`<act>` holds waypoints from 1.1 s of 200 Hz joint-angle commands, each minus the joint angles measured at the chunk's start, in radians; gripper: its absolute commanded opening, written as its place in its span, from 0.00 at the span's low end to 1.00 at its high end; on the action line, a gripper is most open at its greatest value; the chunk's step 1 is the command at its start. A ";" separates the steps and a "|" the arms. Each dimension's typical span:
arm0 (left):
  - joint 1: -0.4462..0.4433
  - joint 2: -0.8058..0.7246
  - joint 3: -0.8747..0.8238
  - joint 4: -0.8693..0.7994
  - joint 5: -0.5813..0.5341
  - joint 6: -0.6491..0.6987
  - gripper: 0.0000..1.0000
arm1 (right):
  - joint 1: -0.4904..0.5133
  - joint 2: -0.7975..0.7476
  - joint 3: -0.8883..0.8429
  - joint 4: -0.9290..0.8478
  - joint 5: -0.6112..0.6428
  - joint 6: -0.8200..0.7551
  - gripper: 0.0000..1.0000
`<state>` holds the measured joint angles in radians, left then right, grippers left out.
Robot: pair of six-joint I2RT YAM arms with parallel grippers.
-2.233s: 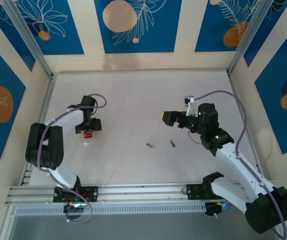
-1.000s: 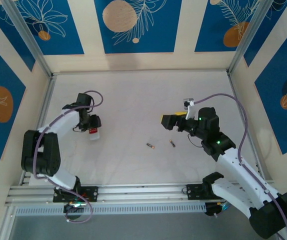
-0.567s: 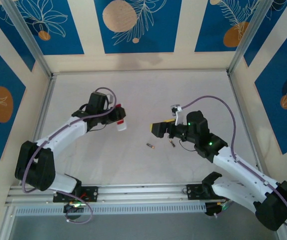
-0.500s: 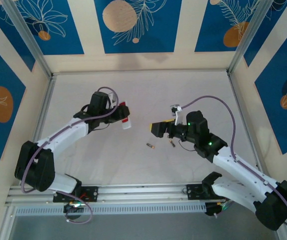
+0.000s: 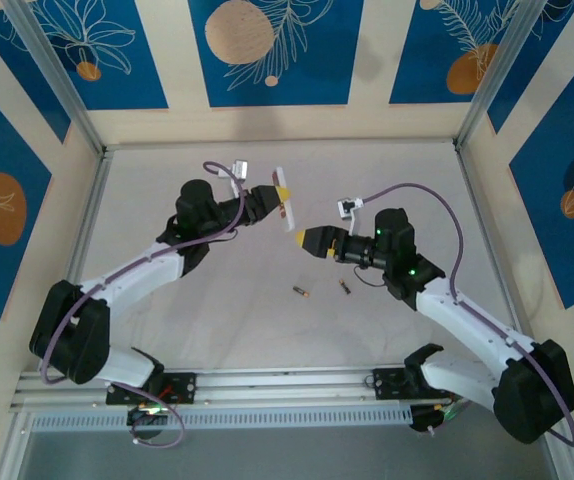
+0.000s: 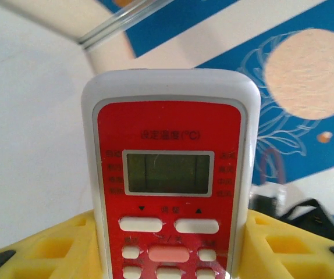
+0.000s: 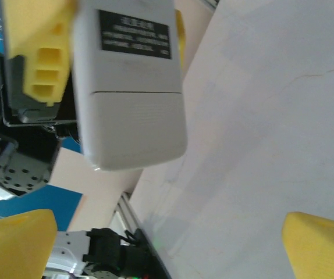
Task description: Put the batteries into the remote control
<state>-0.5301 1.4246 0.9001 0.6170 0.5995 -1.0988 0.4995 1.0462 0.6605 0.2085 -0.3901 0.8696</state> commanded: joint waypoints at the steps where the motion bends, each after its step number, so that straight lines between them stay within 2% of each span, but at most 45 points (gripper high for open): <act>1: -0.014 0.029 -0.023 0.252 0.073 -0.132 0.40 | -0.019 0.024 0.047 0.106 -0.134 0.068 1.00; 37: -0.037 0.031 -0.035 0.289 0.072 -0.163 0.41 | -0.040 0.106 0.077 0.248 -0.242 0.156 0.98; 84: -0.047 0.039 -0.051 0.365 0.069 -0.216 0.41 | -0.055 0.158 0.098 0.320 -0.268 0.221 0.93; 140: -0.061 0.062 -0.055 0.420 0.073 -0.247 0.41 | -0.067 0.177 0.100 0.364 -0.283 0.256 0.78; 157: -0.060 0.062 -0.055 0.414 0.075 -0.243 0.41 | -0.067 0.176 0.097 0.368 -0.284 0.258 0.71; 171: -0.061 0.063 -0.054 0.397 0.073 -0.234 0.41 | -0.068 0.174 0.099 0.366 -0.283 0.260 0.70; 204: -0.060 0.064 -0.058 0.388 0.069 -0.225 0.41 | -0.068 0.166 0.106 0.344 -0.288 0.245 0.56; 220: -0.060 0.064 -0.058 0.379 0.070 -0.220 0.42 | -0.067 0.162 0.109 0.334 -0.285 0.240 0.54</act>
<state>-0.5789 1.4834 0.8440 0.9573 0.6540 -1.3300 0.4351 1.2213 0.7387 0.5598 -0.6632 1.1191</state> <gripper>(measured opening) 0.491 0.563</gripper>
